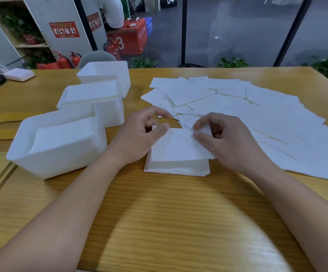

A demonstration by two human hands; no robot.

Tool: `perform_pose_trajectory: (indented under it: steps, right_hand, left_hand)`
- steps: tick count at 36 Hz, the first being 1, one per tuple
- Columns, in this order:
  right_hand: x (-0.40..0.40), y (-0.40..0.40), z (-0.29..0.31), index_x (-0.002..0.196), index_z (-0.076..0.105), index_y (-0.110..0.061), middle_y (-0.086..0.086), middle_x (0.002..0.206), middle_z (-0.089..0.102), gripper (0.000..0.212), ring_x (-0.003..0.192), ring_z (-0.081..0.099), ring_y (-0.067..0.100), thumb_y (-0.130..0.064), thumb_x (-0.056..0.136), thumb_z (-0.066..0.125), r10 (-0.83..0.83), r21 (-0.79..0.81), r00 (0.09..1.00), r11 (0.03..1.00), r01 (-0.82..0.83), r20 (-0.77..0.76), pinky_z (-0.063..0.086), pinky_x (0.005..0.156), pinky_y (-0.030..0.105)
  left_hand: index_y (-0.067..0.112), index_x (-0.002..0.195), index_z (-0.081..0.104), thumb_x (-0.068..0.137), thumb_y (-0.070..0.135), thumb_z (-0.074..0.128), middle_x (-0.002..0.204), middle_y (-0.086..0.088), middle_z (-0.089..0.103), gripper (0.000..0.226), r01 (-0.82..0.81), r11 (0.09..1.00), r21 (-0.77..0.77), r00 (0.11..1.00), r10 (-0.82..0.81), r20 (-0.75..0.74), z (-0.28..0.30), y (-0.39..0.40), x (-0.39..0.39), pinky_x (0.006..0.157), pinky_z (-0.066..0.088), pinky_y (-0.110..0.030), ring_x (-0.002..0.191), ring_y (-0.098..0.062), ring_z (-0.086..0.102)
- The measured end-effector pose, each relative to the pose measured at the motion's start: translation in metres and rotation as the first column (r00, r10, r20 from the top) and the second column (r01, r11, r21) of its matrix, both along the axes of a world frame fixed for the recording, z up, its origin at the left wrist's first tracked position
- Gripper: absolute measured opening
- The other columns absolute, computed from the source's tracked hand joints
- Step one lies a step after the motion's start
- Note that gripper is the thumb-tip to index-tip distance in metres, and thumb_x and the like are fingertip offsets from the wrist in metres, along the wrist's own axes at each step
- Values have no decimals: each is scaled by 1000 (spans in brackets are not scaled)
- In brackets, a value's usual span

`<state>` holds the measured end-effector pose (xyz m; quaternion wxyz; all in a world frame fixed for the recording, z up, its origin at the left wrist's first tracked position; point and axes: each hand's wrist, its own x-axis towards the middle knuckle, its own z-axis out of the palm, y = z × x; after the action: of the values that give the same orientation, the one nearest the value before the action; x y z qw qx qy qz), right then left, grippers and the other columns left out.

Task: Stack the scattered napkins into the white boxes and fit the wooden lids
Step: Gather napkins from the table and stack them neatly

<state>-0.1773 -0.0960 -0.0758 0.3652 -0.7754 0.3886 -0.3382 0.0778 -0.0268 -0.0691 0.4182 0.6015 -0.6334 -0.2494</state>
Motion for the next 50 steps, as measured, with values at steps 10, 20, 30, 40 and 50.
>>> perform_pose_trajectory:
  steps: [10,20,30,40,50]
  right_hand:
    - [3,9,-4,112,71,-36,-9,82,66,22,72,61,6,-39,92,79,-41,-130,933,992,-6,-356,53,67,31]
    - [10,5,-16,136,69,-36,-17,153,54,48,128,41,14,-66,102,54,14,-314,870,930,-192,-492,36,112,44]
    - [23,3,-19,142,62,-25,-11,152,49,78,128,39,15,-80,97,29,-28,-346,800,910,-227,-599,32,108,36]
    - [15,17,-3,114,82,-29,-22,124,70,21,124,64,7,-40,98,79,222,-226,959,939,-259,-176,51,103,32]
    - [10,12,1,99,66,-27,-13,94,70,30,100,67,12,-17,84,90,40,-247,999,969,-33,23,47,86,16]
  left_hand:
    - [43,111,71,101,40,74,70,10,55,10,13,993,120,963,-44,264,-12,0,2,63,45,-28,59,-4,49]
    - [42,107,74,102,36,74,101,16,62,8,7,998,69,949,-28,313,-16,-3,0,78,46,-19,91,-6,59]
    - [43,109,74,103,38,71,103,17,66,8,29,996,87,949,-55,309,-20,-5,1,84,52,-30,99,-6,62]
    - [45,142,64,98,22,77,137,20,47,51,-28,999,-35,937,38,347,-18,-6,-2,99,44,-17,130,-2,47]
    - [38,104,82,99,23,78,109,24,70,16,-43,985,-169,939,98,330,-16,-8,3,107,43,-34,121,-6,52]
